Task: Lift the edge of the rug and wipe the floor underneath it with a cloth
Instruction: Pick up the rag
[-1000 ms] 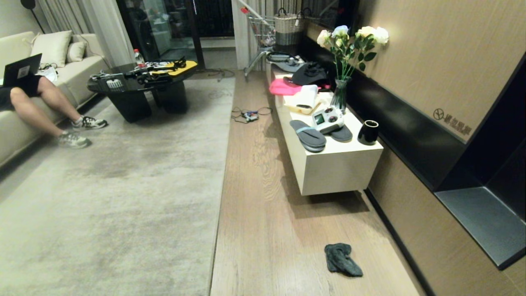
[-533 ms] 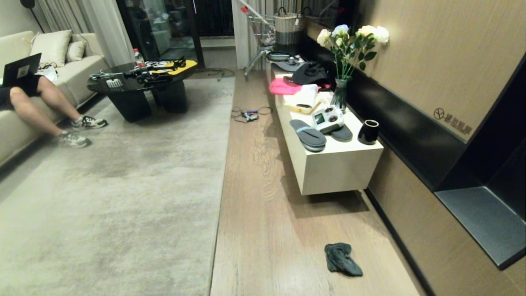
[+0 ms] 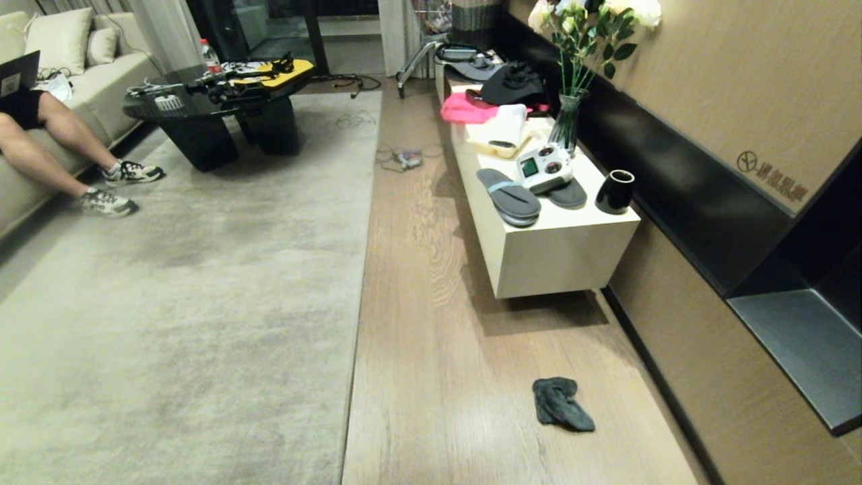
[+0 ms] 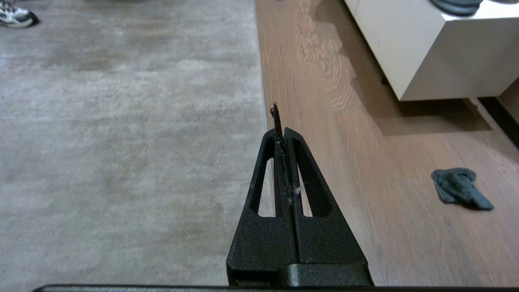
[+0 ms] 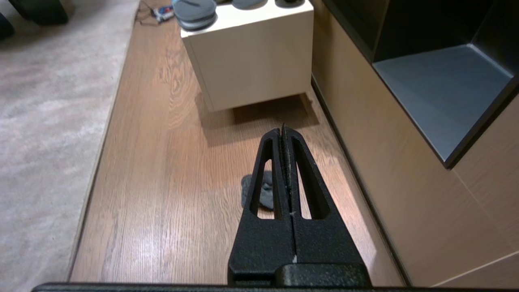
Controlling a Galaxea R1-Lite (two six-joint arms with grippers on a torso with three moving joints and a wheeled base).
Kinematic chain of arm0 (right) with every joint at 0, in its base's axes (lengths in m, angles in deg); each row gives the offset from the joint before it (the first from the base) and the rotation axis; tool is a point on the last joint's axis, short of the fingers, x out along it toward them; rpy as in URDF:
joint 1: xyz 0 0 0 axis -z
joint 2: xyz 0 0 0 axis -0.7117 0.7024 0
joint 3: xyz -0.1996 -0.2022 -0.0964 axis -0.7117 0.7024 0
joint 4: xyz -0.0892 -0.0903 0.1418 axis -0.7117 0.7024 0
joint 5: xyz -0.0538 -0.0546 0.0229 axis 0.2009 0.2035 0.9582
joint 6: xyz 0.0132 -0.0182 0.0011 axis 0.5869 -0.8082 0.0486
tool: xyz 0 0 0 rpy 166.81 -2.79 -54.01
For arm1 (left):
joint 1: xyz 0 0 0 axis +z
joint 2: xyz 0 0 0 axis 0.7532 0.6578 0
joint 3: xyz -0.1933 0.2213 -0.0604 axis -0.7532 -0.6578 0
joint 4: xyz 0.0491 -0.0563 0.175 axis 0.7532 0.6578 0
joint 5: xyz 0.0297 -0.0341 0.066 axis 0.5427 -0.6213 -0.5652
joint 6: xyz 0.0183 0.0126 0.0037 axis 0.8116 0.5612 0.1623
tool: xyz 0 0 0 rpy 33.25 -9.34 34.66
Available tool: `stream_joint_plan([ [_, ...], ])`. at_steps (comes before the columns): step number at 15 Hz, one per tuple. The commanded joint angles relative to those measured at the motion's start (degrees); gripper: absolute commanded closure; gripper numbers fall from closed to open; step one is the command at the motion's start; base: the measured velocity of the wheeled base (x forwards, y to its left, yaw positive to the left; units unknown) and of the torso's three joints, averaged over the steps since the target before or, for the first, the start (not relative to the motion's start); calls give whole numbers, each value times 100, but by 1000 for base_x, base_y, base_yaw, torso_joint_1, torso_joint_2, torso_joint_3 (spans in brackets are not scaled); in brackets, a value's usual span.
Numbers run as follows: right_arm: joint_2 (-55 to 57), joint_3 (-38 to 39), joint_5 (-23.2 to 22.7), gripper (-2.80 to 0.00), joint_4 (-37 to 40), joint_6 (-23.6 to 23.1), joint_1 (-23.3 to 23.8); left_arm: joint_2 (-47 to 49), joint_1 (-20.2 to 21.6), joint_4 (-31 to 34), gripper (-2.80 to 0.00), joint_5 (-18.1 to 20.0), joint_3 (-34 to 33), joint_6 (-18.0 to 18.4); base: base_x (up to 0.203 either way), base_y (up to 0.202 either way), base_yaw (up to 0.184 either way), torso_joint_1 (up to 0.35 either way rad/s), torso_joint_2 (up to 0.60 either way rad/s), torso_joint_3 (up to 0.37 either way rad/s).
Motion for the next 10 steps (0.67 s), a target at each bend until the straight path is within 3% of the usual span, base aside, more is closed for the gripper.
stream_joint_plan([
  [1, 9, 0, 1, 0, -3, 5, -1, 4, 1, 1, 0, -2, 0, 0, 0, 0, 0, 7, -2, -191],
  [10, 9, 0, 1, 0, -3, 5, -1, 4, 1, 1, 0, -2, 0, 0, 0, 0, 0, 4, 3, -199],
])
